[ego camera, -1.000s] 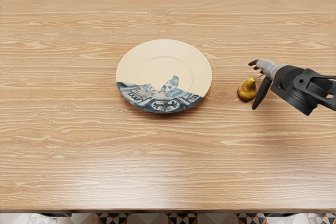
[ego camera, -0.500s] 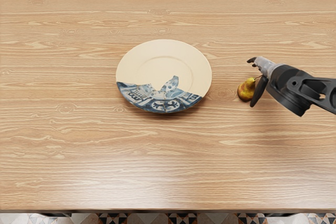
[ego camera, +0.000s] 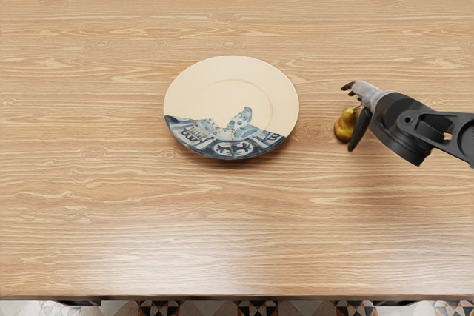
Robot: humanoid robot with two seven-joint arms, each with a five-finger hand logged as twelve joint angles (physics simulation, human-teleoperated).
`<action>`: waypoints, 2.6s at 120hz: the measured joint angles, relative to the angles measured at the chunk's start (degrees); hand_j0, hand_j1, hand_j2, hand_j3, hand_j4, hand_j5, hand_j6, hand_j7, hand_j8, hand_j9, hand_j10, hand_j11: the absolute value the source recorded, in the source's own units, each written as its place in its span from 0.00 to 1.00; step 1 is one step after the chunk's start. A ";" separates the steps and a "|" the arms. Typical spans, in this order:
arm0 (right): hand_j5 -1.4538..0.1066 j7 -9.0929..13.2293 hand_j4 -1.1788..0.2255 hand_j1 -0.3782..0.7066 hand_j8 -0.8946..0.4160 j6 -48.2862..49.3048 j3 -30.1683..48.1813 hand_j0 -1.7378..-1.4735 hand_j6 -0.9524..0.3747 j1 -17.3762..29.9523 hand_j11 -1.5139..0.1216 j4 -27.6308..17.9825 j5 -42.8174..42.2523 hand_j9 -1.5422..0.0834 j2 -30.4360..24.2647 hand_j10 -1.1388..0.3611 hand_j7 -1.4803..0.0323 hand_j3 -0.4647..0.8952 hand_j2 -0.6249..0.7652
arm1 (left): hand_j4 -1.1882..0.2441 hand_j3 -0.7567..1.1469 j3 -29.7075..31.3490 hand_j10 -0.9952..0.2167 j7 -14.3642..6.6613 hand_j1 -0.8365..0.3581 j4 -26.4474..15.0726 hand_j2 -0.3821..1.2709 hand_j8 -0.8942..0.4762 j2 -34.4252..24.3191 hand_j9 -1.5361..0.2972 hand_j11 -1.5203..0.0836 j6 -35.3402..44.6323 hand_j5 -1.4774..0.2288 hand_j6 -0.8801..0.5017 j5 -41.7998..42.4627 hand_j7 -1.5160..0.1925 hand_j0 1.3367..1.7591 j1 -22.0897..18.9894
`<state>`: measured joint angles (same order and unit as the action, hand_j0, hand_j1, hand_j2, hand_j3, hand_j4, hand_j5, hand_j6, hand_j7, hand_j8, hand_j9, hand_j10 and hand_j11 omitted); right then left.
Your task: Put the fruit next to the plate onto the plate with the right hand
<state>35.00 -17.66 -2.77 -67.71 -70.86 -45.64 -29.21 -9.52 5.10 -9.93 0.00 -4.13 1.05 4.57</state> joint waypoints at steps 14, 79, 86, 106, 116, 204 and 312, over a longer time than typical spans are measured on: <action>0.80 0.00 0.72 0.18 0.55 -0.01 -0.02 0.30 0.59 -0.04 0.80 -0.09 0.18 0.83 0.04 0.64 0.85 0.34 0.43 | 0.82 0.40 0.01 0.81 0.00 0.98 0.00 0.23 0.65 0.00 0.83 0.94 -0.01 0.86 0.63 0.00 0.88 0.76 0.00; 0.63 0.01 0.58 0.40 0.40 0.31 -0.03 0.30 0.44 -0.09 0.64 -0.41 -0.33 0.66 0.15 0.51 0.66 0.34 0.50 | 0.82 0.40 -0.06 0.81 0.00 0.98 0.00 0.23 0.65 0.00 0.83 0.94 -0.01 0.86 0.63 0.01 0.88 0.76 -0.08; 0.61 0.02 0.56 0.40 0.38 0.36 -0.04 0.30 0.42 -0.11 0.62 -0.42 -0.39 0.64 0.16 0.50 0.65 0.34 0.50 | 0.82 0.40 -0.06 0.81 0.00 0.98 0.00 0.23 0.65 0.00 0.83 0.94 -0.01 0.86 0.63 0.01 0.88 0.76 -0.09; 0.54 0.05 0.52 0.42 0.33 0.54 -0.07 0.31 0.37 -0.15 0.56 -0.43 -0.54 0.58 0.17 0.45 0.59 0.34 0.52 | 0.82 0.40 -0.07 0.81 0.00 0.98 0.00 0.23 0.65 0.00 0.83 0.94 0.00 0.86 0.63 0.00 0.88 0.76 -0.09; 0.51 0.01 0.49 0.46 0.30 0.49 -0.09 0.31 0.34 -0.16 0.53 -0.43 -0.43 0.55 0.16 0.43 0.55 0.34 0.61 | 0.82 0.40 -0.06 0.81 0.00 0.98 0.00 0.23 0.65 0.00 0.83 0.94 0.00 0.86 0.63 0.01 0.88 0.76 -0.09; 0.34 0.09 0.36 0.55 0.31 0.76 -0.20 0.33 0.30 -0.31 0.36 -0.75 0.18 0.38 0.14 0.32 0.38 0.34 0.71 | 0.82 0.40 0.01 0.81 -0.03 0.98 0.02 0.23 0.64 0.00 0.83 0.94 -0.01 0.86 0.63 0.05 0.88 0.76 -0.17; 0.20 0.08 0.23 0.55 0.42 2.41 1.00 0.32 0.38 -0.33 0.21 -2.23 1.02 0.25 -0.35 0.40 0.23 0.34 0.70 | 0.82 0.40 0.02 0.81 0.00 0.98 0.00 0.23 0.65 0.00 0.83 0.94 0.00 0.86 0.63 0.01 0.88 0.76 -0.17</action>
<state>35.07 -15.25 -1.77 -68.04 -73.09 -44.61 -29.56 -9.50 5.10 -9.93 0.00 -4.14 1.05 4.39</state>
